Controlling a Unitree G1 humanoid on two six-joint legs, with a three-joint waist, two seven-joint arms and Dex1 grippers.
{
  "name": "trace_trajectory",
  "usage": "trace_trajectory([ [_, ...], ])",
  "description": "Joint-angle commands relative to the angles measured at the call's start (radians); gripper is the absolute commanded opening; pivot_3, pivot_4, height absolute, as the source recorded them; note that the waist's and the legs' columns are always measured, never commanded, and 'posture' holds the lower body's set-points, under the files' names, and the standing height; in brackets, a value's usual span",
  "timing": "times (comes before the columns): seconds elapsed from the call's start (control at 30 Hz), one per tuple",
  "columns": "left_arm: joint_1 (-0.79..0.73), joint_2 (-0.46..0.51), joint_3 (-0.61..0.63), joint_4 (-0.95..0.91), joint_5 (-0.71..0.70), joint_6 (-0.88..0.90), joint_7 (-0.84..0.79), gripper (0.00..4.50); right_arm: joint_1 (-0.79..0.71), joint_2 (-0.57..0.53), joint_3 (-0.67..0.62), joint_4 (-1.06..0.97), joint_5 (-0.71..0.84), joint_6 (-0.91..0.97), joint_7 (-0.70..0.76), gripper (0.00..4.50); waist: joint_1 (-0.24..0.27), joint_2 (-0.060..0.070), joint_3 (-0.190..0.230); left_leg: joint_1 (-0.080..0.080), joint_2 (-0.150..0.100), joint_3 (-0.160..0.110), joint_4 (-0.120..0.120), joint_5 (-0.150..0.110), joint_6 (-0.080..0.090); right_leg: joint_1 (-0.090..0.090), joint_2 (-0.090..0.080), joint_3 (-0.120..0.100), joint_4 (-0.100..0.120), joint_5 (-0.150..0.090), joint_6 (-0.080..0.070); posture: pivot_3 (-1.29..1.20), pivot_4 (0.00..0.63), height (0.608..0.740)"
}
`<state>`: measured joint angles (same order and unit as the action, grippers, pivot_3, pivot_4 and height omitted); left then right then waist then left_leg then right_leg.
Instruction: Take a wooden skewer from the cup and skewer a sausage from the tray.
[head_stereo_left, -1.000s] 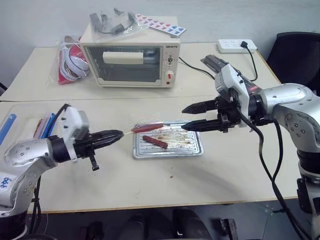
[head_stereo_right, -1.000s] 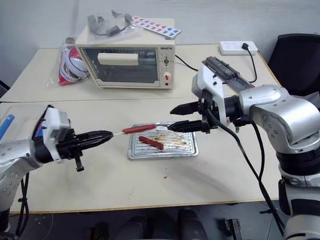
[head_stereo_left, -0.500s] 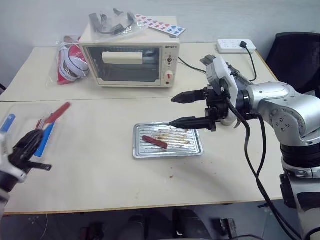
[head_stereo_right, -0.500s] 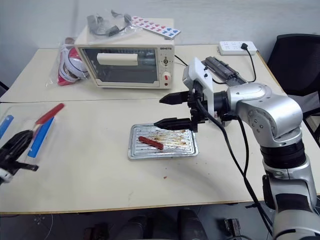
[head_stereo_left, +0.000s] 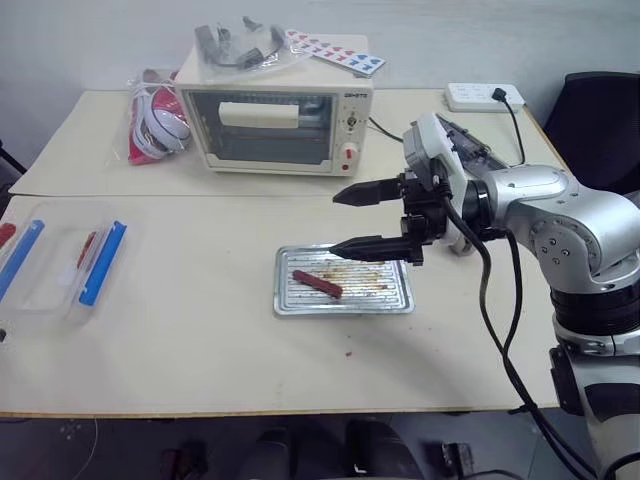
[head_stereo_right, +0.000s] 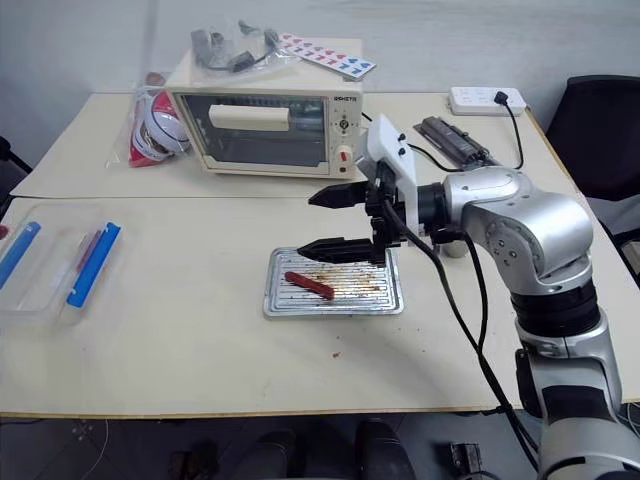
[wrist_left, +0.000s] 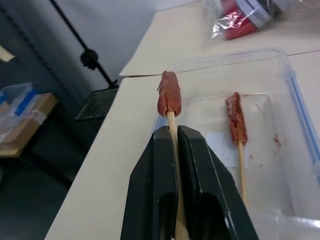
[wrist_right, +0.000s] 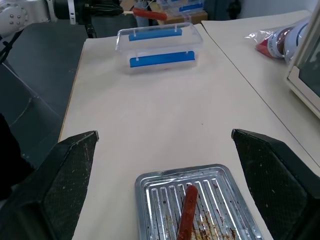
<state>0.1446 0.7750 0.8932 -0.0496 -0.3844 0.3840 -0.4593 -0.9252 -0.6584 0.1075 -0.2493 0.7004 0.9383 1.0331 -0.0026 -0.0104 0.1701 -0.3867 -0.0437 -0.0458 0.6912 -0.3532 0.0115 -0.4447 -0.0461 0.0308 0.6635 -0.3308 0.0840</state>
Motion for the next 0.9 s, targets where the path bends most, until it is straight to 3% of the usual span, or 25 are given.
trace_trajectory([
  [0.03,-0.029,0.039,-0.054,0.081,0.027,-0.061,-0.048,0.00,0.005,-0.011,-0.045,-0.048,0.024,0.009,-0.021,4.47,-0.004,0.000,0.000,0.000,0.000,0.000,-0.001,0.000,0.000,0.000,0.000,0.000,0.000,0.000,0.000,0.00,0.150,0.740],
  [0.17,-0.067,0.067,-0.087,0.156,0.045,-0.080,-0.052,0.00,0.013,-0.017,-0.051,-0.063,0.029,0.015,-0.036,4.47,-0.019,0.000,0.000,0.000,0.000,0.000,-0.002,0.000,0.000,-0.001,0.000,0.000,0.001,0.000,0.000,0.00,0.150,0.740],
  [0.37,-0.033,0.082,-0.066,0.127,0.047,-0.100,-0.080,1.29,0.024,-0.030,-0.058,-0.069,0.034,0.021,-0.051,4.50,-0.027,0.000,0.000,0.000,0.000,0.000,-0.003,0.000,0.000,-0.001,0.000,0.000,0.001,0.000,0.000,0.00,0.150,0.740],
  [0.5,0.052,0.081,0.063,-0.025,-0.054,-0.002,-0.144,2.29,0.031,-0.041,-0.064,-0.072,0.040,0.022,-0.047,4.50,-0.026,-0.001,0.000,0.000,0.001,0.000,-0.004,0.000,0.000,-0.001,0.000,0.000,0.001,0.000,0.000,0.00,0.150,0.740],
  [0.7,0.333,0.021,0.385,-0.247,-0.248,0.220,-0.305,2.29,0.041,-0.062,-0.063,-0.060,0.039,0.011,-0.024,4.50,-0.030,-0.001,0.000,0.000,0.001,0.001,-0.006,0.000,0.000,-0.001,0.000,0.000,-0.001,0.000,0.000,0.00,0.150,0.740],
  [0.9,0.464,-0.022,0.460,-0.254,-0.251,0.244,-0.321,2.29,0.052,-0.060,-0.056,-0.056,0.036,0.002,-0.015,4.50,-0.020,0.000,0.000,0.002,0.001,0.000,-0.007,0.001,0.000,0.000,0.000,0.000,-0.004,0.000,0.000,0.00,0.150,0.740],
])
